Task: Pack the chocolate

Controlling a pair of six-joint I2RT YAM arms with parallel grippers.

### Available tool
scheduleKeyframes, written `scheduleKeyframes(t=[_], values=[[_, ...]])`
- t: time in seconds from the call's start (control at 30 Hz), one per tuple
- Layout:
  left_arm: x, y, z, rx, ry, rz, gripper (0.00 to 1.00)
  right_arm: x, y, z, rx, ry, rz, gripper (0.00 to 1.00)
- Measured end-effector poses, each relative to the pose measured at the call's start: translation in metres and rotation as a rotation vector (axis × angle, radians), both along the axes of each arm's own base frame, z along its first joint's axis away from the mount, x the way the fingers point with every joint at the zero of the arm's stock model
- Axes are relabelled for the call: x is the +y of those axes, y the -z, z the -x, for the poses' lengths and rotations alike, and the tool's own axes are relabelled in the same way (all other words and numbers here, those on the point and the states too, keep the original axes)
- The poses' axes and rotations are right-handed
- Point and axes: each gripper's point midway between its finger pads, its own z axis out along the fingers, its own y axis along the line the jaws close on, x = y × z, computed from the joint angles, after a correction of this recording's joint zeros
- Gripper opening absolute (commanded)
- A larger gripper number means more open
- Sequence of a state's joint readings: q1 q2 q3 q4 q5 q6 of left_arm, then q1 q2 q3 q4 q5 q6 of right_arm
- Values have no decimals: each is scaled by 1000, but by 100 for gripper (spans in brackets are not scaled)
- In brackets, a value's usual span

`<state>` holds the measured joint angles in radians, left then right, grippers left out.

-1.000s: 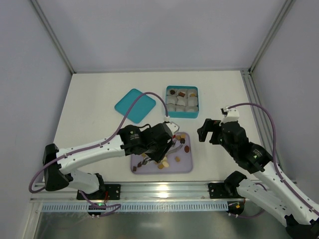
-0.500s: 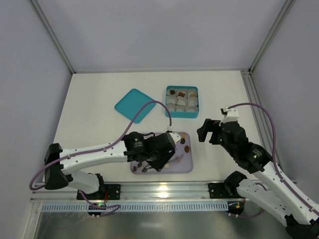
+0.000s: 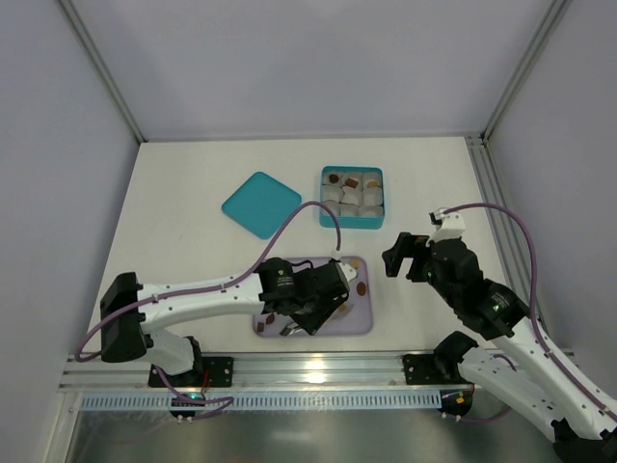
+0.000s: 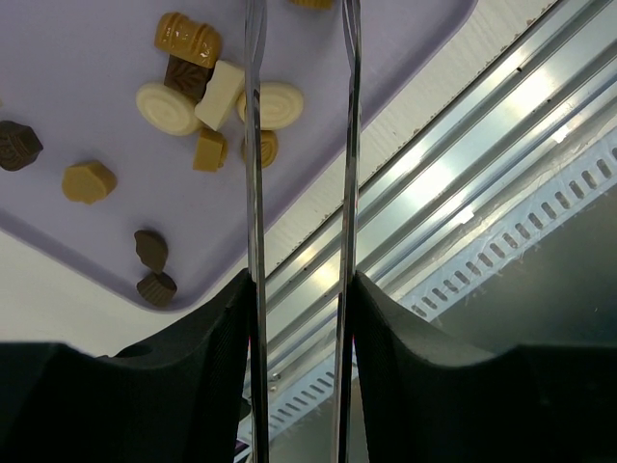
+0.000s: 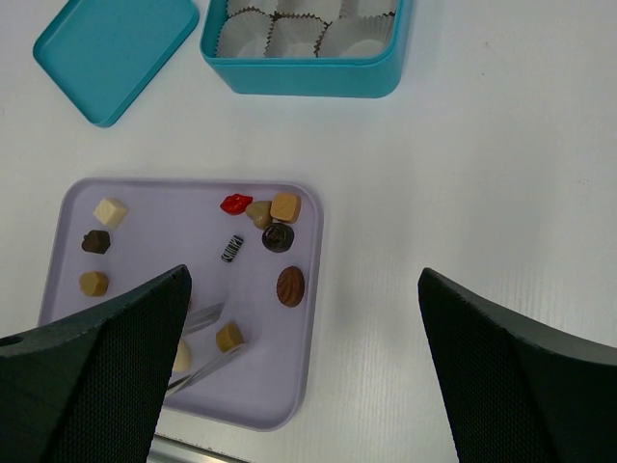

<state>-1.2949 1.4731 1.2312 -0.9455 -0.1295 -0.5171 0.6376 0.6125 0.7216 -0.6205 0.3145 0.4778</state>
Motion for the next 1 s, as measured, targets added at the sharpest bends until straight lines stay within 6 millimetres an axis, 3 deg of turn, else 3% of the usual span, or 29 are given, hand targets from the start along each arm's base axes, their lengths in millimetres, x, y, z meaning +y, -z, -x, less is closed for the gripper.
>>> scheduleKeyframes(t=[0.7,1.0], values=[[-2,4,-3,-16,-1,-12,30,0,1,1,0,1,-3,100],[-13,-23,-24,-90,-45,37,30,0,0,1,-1,2,-3,100]])
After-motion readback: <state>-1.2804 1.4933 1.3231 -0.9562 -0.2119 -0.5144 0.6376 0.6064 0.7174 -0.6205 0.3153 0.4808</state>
